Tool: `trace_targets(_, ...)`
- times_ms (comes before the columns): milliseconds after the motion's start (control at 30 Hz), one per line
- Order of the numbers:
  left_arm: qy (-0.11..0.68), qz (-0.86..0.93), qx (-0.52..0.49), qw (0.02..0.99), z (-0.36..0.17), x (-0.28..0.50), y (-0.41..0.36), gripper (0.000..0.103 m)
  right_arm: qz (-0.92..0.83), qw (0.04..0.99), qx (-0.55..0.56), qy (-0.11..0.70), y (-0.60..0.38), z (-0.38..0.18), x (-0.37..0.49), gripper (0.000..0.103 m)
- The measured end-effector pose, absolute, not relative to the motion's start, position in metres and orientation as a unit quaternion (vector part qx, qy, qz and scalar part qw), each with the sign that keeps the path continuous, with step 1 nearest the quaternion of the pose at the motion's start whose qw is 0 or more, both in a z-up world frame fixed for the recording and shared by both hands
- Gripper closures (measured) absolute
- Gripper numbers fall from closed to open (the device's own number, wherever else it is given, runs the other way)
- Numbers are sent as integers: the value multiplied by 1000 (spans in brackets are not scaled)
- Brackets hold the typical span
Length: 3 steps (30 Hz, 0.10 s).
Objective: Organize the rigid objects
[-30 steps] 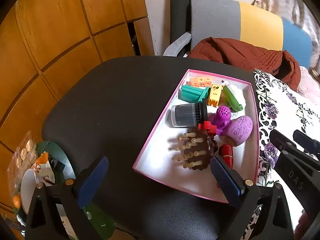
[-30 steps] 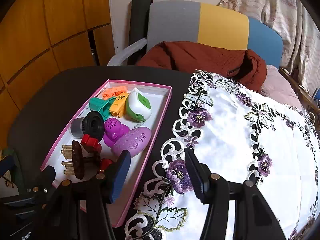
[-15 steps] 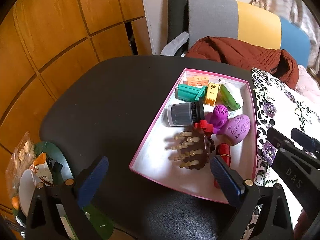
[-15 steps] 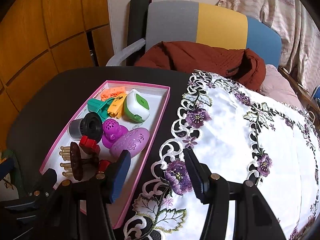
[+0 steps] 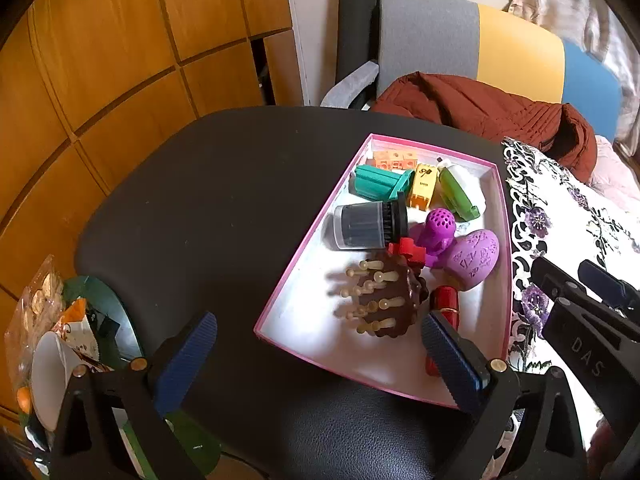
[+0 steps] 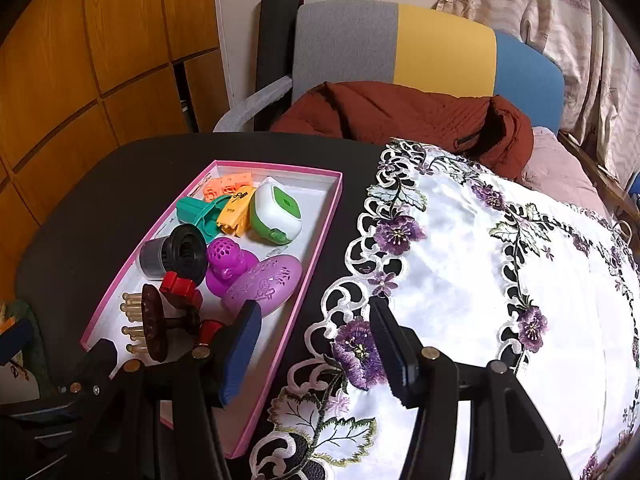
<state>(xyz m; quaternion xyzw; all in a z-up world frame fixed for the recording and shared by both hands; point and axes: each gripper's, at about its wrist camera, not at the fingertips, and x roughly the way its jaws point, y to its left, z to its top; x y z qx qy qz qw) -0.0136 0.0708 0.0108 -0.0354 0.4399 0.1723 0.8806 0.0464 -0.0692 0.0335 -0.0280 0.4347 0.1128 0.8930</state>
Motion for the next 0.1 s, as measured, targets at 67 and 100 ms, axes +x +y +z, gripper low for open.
trace_targets(67,436,177,-33,882,10,-15,70,0,113,892,-28,436,-69,33,46,46)
trace_targets(100,436,179,-29,882,10,-15,70,0,113,892,-27,436,-69,33,46,46)
